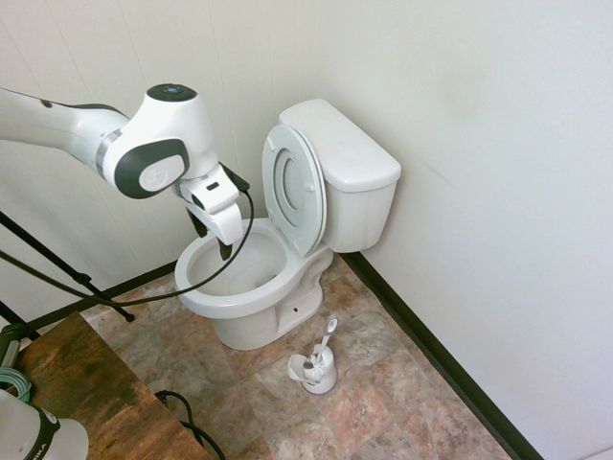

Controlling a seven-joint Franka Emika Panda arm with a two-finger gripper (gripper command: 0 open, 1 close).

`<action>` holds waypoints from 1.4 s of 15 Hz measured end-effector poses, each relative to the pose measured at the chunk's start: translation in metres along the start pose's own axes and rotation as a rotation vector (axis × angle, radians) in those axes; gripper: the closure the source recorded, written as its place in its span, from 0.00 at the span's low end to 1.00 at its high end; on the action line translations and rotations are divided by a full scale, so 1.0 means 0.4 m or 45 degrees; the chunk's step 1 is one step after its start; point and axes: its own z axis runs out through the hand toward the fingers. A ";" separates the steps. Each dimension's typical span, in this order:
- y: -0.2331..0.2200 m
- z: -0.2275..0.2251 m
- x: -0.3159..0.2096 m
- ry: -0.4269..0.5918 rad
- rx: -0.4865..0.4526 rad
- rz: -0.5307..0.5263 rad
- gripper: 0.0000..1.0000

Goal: Clean the toilet

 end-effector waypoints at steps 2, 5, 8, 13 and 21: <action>-0.029 0.048 0.073 -0.004 -0.011 0.075 0.00; -0.055 0.156 0.193 -0.010 -0.040 0.169 0.00; -0.071 0.287 0.319 -0.044 -0.070 0.265 0.00; -0.093 0.515 0.507 -0.147 -0.048 0.379 0.00; -0.070 0.793 0.638 -0.240 -0.105 0.470 0.00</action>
